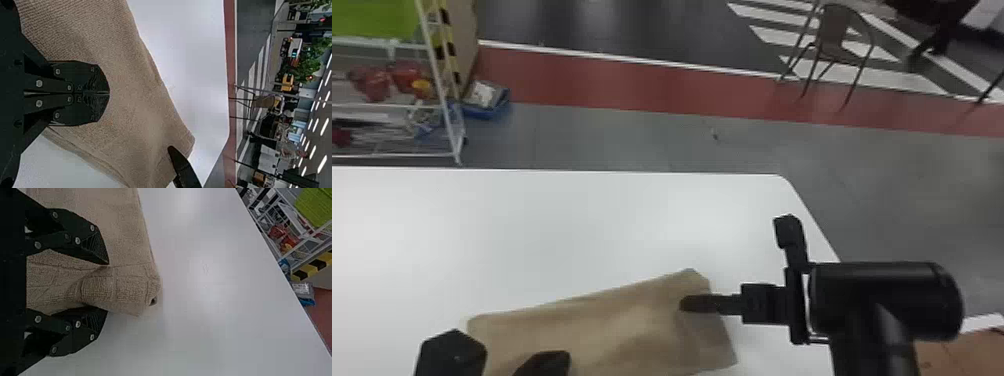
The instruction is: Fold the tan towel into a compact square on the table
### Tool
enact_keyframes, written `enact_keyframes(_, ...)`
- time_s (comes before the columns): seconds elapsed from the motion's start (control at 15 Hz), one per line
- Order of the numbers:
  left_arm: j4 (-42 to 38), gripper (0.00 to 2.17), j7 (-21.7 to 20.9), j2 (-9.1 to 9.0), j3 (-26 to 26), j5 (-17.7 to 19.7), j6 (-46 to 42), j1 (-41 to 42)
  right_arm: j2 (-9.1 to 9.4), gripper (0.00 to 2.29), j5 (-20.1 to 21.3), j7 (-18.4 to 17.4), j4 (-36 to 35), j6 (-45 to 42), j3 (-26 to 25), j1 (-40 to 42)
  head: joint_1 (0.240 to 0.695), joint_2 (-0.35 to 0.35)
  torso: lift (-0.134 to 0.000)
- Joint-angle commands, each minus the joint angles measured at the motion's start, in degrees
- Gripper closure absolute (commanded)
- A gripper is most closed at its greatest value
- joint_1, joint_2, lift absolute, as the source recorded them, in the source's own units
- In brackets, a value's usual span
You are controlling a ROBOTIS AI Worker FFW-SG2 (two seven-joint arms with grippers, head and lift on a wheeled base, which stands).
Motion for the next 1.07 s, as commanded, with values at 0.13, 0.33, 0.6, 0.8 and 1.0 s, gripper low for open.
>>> enact_keyframes(0.13,-0.1,1.8,0.1,-0.06,0.0,0.0,0.4,0.0,-0.63,1.54,-0.2,1.2,-0.3,0.1,-0.3,-0.1,0.695,-0.286,-0.123)
enact_keyframes(0.33,-0.1,1.8,0.1,-0.06,-0.1,-0.1,0.4,0.0,-0.89,1.54,-1.1,2.3,-0.3,0.1,-0.7,-0.2,0.695,-0.286,-0.123)
enact_keyframes(0.6,-1.1,1.8,0.0,0.02,-0.1,0.1,0.9,0.4,-0.98,1.54,-1.1,2.4,-0.5,0.1,-0.8,-0.2,0.695,-0.287,-0.123)
enact_keyframes(0.8,-4.9,1.79,-1.4,0.11,2.8,2.3,0.7,2.4,-1.94,1.54,0.6,2.3,-0.5,0.1,-0.4,-0.2,0.695,-0.29,-0.123)
enact_keyframes(1.0,-8.3,1.79,-3.0,0.11,6.3,4.2,1.8,3.3,-3.88,1.54,2.4,2.3,0.4,0.1,0.5,-2.2,0.695,-0.297,-0.123)
